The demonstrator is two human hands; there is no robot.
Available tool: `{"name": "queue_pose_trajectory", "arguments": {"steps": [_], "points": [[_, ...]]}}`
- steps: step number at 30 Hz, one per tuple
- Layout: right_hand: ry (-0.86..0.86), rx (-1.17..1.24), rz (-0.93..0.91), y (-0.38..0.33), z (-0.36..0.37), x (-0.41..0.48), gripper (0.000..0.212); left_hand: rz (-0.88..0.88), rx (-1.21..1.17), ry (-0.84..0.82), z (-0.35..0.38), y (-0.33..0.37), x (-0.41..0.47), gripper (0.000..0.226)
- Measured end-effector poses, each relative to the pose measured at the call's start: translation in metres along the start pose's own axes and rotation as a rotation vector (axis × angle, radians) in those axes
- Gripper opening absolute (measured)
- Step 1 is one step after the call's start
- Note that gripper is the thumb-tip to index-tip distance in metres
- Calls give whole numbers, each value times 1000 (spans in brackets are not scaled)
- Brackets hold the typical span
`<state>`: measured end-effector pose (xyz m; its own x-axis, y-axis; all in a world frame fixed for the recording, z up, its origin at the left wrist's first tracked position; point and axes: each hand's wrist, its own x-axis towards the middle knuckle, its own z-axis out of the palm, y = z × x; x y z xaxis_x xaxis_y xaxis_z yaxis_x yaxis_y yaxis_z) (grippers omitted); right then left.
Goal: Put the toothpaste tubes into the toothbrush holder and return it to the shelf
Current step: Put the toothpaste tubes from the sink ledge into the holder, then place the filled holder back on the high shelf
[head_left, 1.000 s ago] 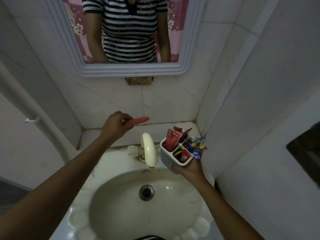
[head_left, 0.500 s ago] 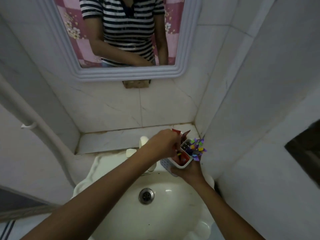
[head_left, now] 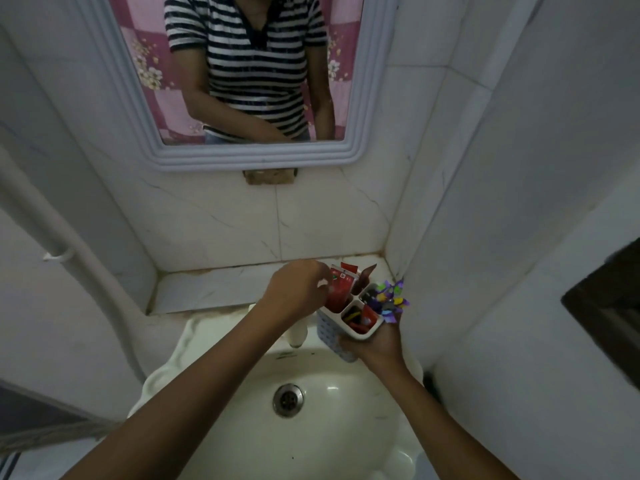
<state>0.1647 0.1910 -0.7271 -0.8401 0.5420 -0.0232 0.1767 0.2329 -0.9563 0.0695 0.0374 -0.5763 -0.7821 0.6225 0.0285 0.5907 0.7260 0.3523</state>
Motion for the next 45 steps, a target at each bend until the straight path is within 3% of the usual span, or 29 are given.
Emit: {"name": "queue_pose_trajectory", "arguments": {"steps": [3,6,11,16,18,23,25,27,29,32,39,45], "points": [[85,47,-77,-26,-12,-5,72,-68,53,-44,-11,-12,-3,38],[176,138,-184,-72,-30,3,79,-40,-147,-89,-36,-9,-4,36],[256,303,-409,-204,-67,26,88,143,-546,184,-126,34,-1,35],[281,353,-725,-381,-125,28,87,449,-606,395,-280,86,-6,36],[299,408,-839,-454,-148,25,85,515,-459,570,-345,105,-13,39],[296,530,-976,-619,-200,12,48,383,495,1143,-477,132,-8,52],[347,538,-989,-675,-215,11,61,330,637,1221,-512,132,3,56],[445,532,-1005,-721,-224,9,97,232,745,1211,-538,125,17,66],[545,478,-1001,-755,-228,13,113,118,812,1137,-555,115,32,81],[619,403,-956,-785,-224,25,115,68,785,1055,-563,98,48,93],[810,212,-743,-802,-200,89,124,141,694,1047,-565,89,58,94],[926,140,-760,-806,-188,127,124,142,708,1015,-569,85,58,97]]}}
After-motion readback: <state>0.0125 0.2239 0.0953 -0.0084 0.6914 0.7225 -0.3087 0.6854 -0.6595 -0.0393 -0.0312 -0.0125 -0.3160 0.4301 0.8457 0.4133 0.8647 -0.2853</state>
